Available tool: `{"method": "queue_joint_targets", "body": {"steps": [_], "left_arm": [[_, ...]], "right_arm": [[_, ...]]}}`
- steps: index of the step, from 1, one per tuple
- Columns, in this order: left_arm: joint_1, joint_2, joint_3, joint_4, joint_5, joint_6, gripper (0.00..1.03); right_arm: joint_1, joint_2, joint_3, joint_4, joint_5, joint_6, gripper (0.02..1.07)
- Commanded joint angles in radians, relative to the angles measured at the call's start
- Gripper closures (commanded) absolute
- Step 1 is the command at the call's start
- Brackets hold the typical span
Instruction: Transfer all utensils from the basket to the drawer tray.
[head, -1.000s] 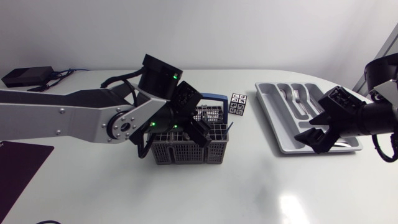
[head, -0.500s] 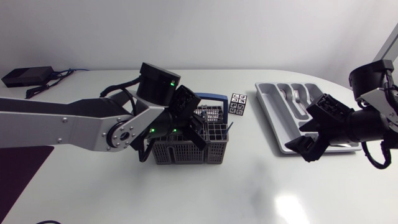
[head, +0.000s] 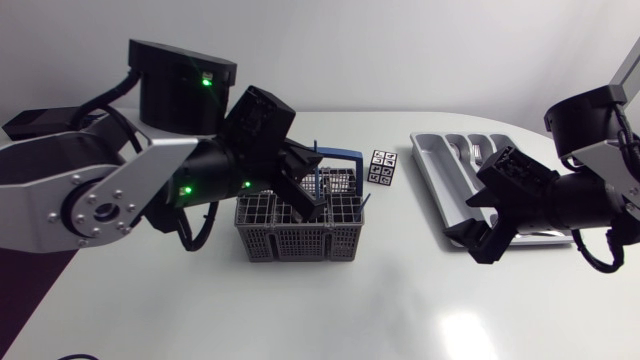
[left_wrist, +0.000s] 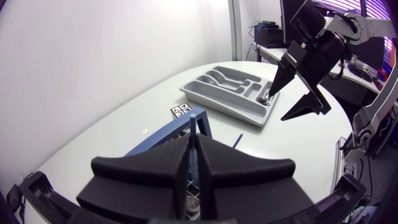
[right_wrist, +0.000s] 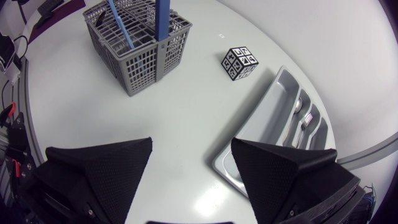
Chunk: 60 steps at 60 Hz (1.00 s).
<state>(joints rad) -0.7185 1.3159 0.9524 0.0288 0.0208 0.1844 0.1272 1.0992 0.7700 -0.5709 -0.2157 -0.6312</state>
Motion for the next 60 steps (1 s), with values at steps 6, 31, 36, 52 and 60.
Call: {"method": "queue_joint_targets", "body": {"steps": [6,31,36,52,60], "left_arm": [[-0.033,-0.093,0.06,-0.067,-0.002,0.0,0.99],[0.057,-0.075,0.209,-0.265,0.354,-0.238,0.99],[0.063,-0.043,0.23,-0.285,0.421,-0.273,0.99],[0.082,0.028,0.269,-0.329,0.551,-0.316,0.99],[0.09,0.032,0.27,-0.329,0.564,-0.321,0.99]], "right_arm": [[0.058,-0.05,0.022,-0.041,0.009,0.061,0.15],[0.287,-0.084,0.163,-0.072,-0.109,0.2,0.15],[0.347,-0.048,0.192,-0.07,-0.152,0.235,0.16],[0.434,0.076,0.232,-0.007,-0.238,0.307,0.39],[0.442,0.093,0.23,0.023,-0.243,0.329,0.62]]}}
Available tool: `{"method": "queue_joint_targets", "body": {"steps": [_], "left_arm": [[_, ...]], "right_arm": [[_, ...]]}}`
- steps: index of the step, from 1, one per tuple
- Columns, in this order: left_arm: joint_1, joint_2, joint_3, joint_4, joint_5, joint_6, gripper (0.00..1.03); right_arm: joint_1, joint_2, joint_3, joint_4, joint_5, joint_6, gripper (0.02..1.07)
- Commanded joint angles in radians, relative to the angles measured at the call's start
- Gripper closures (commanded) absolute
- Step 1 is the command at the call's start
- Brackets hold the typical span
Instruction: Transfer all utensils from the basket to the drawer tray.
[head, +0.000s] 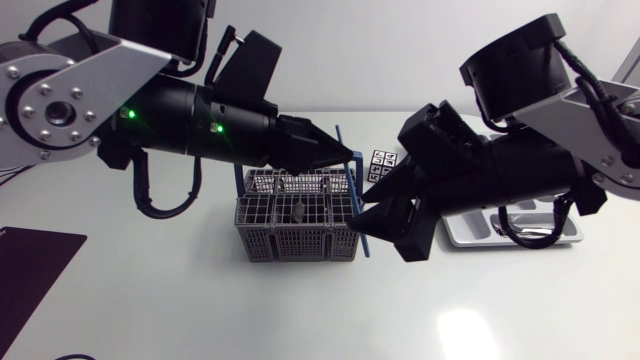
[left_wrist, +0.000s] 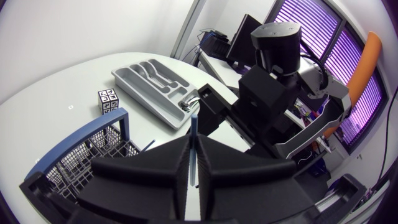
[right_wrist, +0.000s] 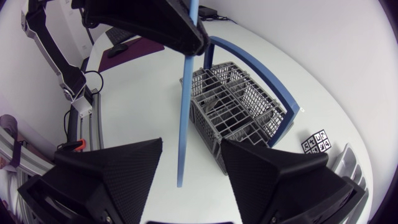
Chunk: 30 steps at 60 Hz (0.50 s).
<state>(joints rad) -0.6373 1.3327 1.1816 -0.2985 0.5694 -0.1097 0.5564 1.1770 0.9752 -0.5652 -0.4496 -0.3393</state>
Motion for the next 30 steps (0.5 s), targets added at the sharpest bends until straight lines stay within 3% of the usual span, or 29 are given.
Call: {"method": "queue_joint_targets", "body": {"steps": [1,8,12,27,30], "left_arm": [[0.011,0.016,0.041,-0.002,0.018,-0.028,0.99],[0.014,0.017,0.041,-0.002,0.024,-0.028,0.99],[0.014,0.019,0.042,-0.002,0.026,-0.028,0.99],[0.022,0.019,0.056,-0.002,0.035,-0.038,0.98],[0.022,0.019,0.061,-0.002,0.035,-0.041,0.86]], "right_arm": [[0.014,0.015,0.025,0.018,-0.011,0.037,0.66],[0.023,0.013,0.023,0.018,-0.011,0.037,0.82],[0.022,0.01,0.023,0.016,-0.014,0.037,0.96],[0.023,-0.002,0.002,0.004,-0.027,0.036,1.01],[0.025,-0.005,0.0,-0.007,-0.031,0.034,1.01]]}}
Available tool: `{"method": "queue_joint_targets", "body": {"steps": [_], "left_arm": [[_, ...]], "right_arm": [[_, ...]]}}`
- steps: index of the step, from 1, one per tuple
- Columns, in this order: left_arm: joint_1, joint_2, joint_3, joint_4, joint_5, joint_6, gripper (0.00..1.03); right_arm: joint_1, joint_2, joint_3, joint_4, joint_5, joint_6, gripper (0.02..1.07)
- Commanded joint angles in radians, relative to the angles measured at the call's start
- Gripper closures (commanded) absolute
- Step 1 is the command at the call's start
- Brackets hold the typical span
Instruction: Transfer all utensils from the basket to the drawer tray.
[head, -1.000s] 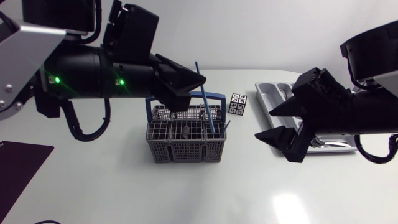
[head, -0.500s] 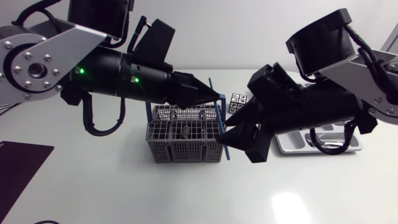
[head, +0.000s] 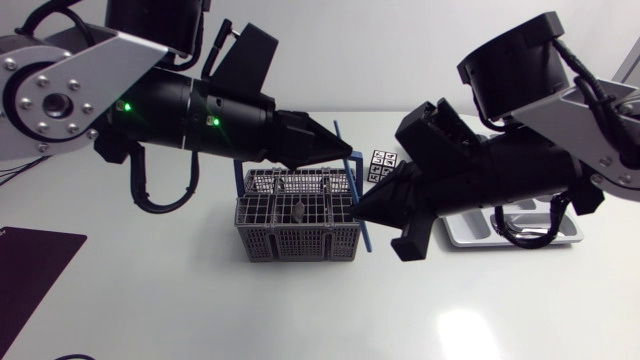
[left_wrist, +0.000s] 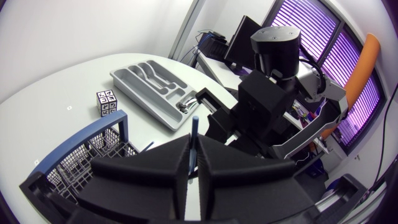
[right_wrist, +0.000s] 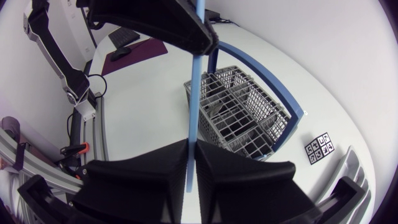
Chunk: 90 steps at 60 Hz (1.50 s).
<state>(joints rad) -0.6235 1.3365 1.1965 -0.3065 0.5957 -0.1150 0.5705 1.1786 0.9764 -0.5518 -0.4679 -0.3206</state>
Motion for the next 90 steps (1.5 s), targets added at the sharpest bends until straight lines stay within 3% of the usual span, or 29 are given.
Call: {"method": "queue_joint_targets", "body": {"steps": [1,3,6,10,17,34,45,52,63,74,90], "left_arm": [[0.008,0.015,0.048,0.006,0.01,-0.035,0.81],[0.01,0.015,0.058,0.001,0.012,-0.035,0.6],[0.018,0.013,0.072,-0.003,0.012,-0.037,0.38],[0.027,0.013,0.087,-0.005,0.012,-0.037,0.24],[0.057,0.013,0.109,0.0,0.01,-0.037,0.14],[0.088,0.041,0.094,0.024,-0.122,0.058,0.14],[0.013,0.084,0.023,0.038,-0.289,0.212,0.14],[-0.03,0.107,-0.011,0.047,-0.343,0.276,0.14],[-0.099,0.141,-0.058,0.064,-0.441,0.385,0.14],[-0.131,0.159,-0.095,0.104,-0.499,0.437,0.14],[-0.139,0.187,-0.15,0.176,-0.517,0.471,0.14]], "right_arm": [[0.011,-0.008,-0.002,-0.023,-0.014,0.015,1.01],[0.009,-0.016,-0.004,-0.03,-0.025,0.015,1.01],[0.009,-0.028,-0.01,-0.04,-0.025,0.012,1.01],[0.008,-0.045,-0.018,-0.054,-0.025,0.008,1.01],[-0.035,-0.088,-0.045,-0.083,-0.025,-0.015,1.01],[-0.38,-0.103,-0.076,-0.134,-0.121,-0.121,1.01],[-0.601,0.029,-0.036,-0.123,-0.118,-0.138,1.01],[-0.678,0.151,0.005,-0.103,-0.089,-0.129,1.01],[-0.741,0.375,0.108,-0.033,0.037,-0.087,1.01],[-0.755,0.595,0.257,-0.028,0.071,-0.015,1.01],[-0.744,0.774,0.372,-0.023,0.11,0.049,0.99]]}}
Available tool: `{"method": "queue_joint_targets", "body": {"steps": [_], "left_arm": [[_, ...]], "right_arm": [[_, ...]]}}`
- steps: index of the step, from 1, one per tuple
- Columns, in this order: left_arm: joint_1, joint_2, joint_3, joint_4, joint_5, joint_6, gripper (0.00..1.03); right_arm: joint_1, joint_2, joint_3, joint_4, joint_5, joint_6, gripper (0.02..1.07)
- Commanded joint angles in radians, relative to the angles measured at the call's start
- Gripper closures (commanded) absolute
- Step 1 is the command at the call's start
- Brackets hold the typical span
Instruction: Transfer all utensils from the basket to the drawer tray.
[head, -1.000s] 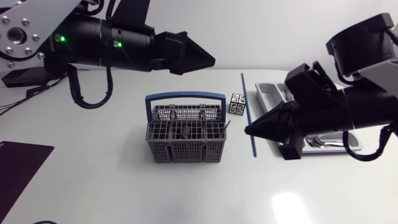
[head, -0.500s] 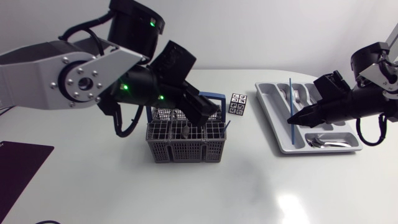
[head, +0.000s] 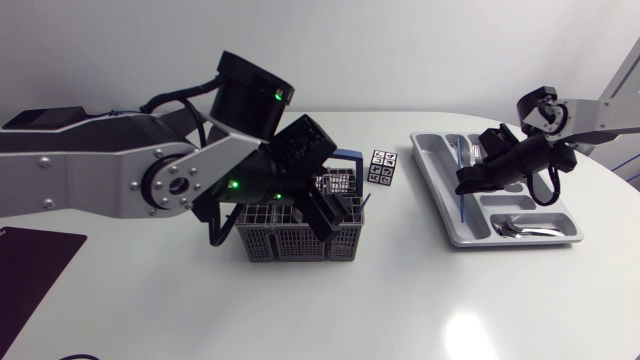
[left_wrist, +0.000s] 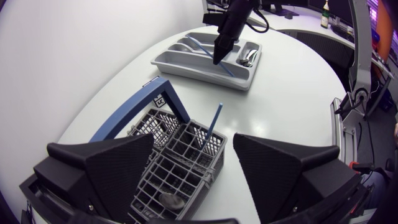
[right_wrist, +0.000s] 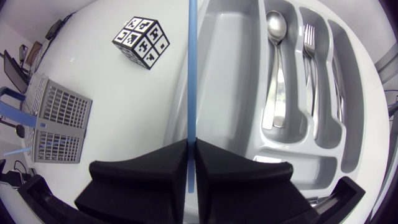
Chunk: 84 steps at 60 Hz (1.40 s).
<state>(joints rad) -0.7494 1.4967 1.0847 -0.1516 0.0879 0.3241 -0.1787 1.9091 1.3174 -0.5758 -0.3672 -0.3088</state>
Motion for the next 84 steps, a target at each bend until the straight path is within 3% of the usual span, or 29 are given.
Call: {"method": "queue_joint_targets", "body": {"steps": [1,3,6,8,12,16,29,41,54,60,73,84], "left_arm": [[-0.018,0.03,-0.048,0.037,-0.011,0.038,0.14],[-0.027,0.03,-0.057,0.053,-0.014,0.049,0.14],[-0.045,0.033,-0.075,0.089,-0.031,0.058,0.14],[-0.057,0.037,-0.083,0.107,-0.037,0.066,0.14],[-0.08,0.051,-0.095,0.139,-0.059,0.079,0.14],[-0.09,0.066,-0.097,0.161,-0.063,0.081,0.14],[-0.097,0.132,-0.065,0.225,-0.085,0.084,0.15],[-0.102,0.18,-0.037,0.291,-0.103,0.086,0.28],[-0.111,0.226,-0.002,0.35,-0.111,0.082,0.5],[-0.113,0.238,0.004,0.374,-0.112,0.082,0.68],[-0.1,0.24,0.015,0.388,-0.112,0.076,0.96],[-0.091,0.218,0.026,0.377,-0.112,0.076,1.0]], "right_arm": [[0.007,0.048,0.032,0.004,0.014,0.039,0.99],[0.01,0.057,0.032,0.011,0.024,0.04,0.94],[0.016,0.065,0.032,0.014,0.025,0.04,0.77],[0.018,0.068,0.031,0.016,0.025,0.04,0.57],[0.024,0.068,0.025,0.016,0.027,0.037,0.32],[0.027,0.062,0.019,0.017,0.028,0.034,0.21],[0.044,-0.038,-0.064,0.042,0.031,0.025,0.18],[0.059,-0.114,-0.127,0.053,0.03,0.005,0.17],[0.081,-0.168,-0.195,0.08,0.022,-0.01,0.17],[0.087,-0.196,-0.216,0.082,0.013,-0.021,0.17],[0.122,-0.294,-0.284,0.093,0.002,-0.047,0.11],[0.145,-0.321,-0.313,0.096,0.001,-0.059,0.11]]}}
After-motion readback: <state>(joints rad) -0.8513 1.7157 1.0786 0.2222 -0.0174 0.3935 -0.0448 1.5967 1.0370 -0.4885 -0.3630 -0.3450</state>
